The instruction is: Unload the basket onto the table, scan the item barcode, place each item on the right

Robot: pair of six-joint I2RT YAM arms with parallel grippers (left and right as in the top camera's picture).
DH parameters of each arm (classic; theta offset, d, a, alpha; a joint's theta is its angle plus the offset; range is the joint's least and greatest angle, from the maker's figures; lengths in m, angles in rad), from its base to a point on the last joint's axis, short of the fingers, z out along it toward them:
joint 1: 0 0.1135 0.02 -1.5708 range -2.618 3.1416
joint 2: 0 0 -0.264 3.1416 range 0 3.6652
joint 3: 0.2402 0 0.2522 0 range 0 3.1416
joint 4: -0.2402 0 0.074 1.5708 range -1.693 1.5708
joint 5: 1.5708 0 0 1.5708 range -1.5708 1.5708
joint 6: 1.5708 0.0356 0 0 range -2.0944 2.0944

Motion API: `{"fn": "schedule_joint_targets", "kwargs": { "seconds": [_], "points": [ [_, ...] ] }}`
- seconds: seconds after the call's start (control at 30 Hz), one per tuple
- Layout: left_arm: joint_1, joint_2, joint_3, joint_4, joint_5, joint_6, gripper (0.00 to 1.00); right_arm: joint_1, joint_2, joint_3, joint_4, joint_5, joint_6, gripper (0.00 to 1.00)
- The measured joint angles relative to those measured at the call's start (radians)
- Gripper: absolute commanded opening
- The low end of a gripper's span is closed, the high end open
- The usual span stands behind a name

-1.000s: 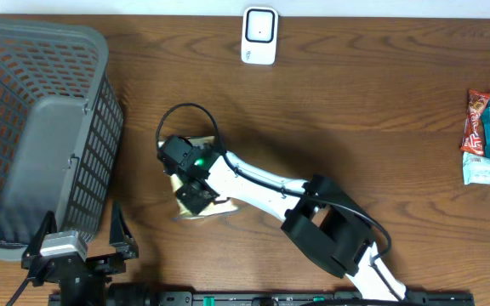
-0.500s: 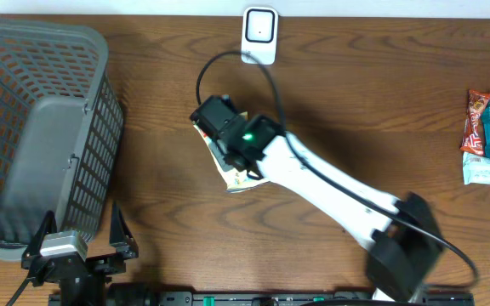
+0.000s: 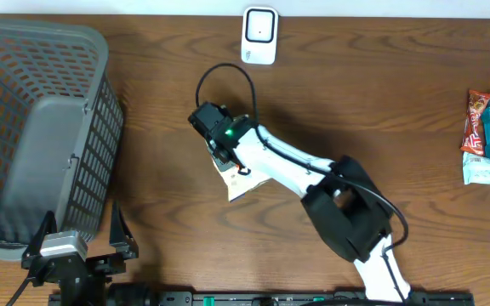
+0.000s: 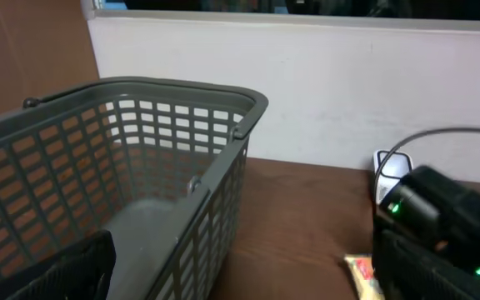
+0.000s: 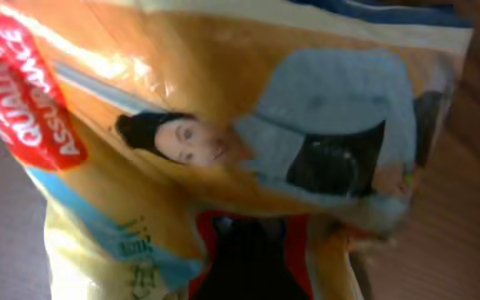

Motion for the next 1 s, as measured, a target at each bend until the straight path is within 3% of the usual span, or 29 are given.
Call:
{"fn": "schedule_joint_targets", "kwargs": {
  "seconds": [0.37,0.7,1.0],
  "points": [
    [0.0,0.0,0.0,0.0,0.0,0.0,0.98,-0.002,-0.03,0.019,-0.109,-0.035,-0.001,0.01],
    [0.0,0.0,0.0,0.0,0.0,0.0,0.98,-0.009,-0.267,0.019,-0.204,-0.063,0.007,0.01],
    [0.0,0.0,0.0,0.0,0.0,0.0,0.98,-0.007,-0.134,-0.211,-0.122,-0.113,0.082,0.01]
  ]
}}
